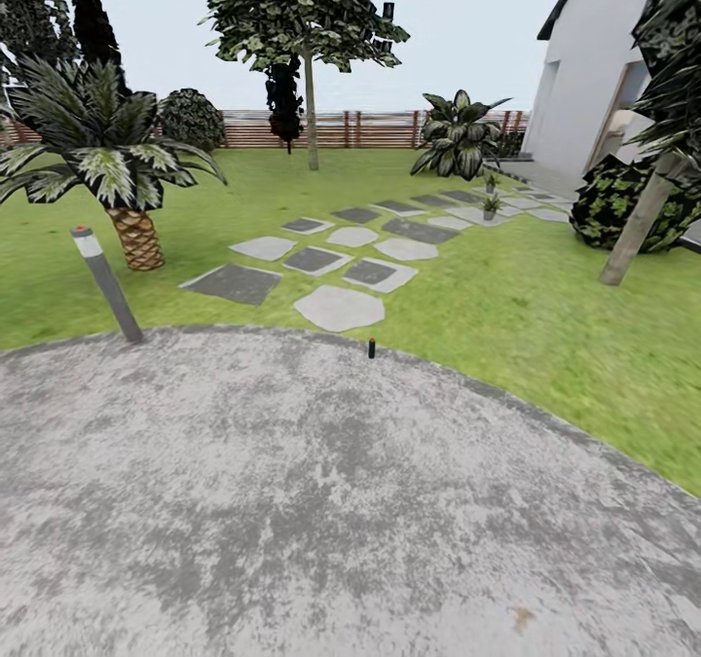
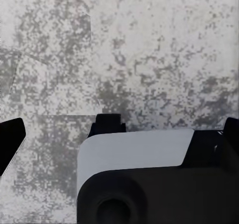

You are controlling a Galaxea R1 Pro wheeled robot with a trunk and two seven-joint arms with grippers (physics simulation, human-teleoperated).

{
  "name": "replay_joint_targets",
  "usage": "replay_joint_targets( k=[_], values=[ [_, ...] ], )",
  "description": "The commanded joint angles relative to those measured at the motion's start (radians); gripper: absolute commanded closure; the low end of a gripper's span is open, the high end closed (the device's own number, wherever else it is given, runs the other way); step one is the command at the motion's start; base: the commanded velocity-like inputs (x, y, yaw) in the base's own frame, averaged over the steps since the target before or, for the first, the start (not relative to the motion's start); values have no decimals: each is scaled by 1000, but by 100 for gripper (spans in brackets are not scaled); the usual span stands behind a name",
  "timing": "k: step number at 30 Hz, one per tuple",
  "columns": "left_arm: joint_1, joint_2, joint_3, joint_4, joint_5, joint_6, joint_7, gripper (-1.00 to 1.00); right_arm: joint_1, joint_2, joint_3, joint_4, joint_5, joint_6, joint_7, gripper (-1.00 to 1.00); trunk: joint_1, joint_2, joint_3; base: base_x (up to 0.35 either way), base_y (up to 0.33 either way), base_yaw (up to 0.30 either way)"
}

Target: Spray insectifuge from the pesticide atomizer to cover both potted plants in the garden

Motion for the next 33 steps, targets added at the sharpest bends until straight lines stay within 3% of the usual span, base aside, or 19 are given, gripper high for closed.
replay_joint_targets(
  k=[1,33],
  values=[
    [-1,0,1,1,-1,-3,0,-100,-1,0,0,1,0,-3,0,-100,1,0,-1,341,0,0],
    [-1,0,1,1,-1,-3,2,-100,0,0,0,1,3,-3,-3,-100,1,0,-1,341,0,0]
  ],
)
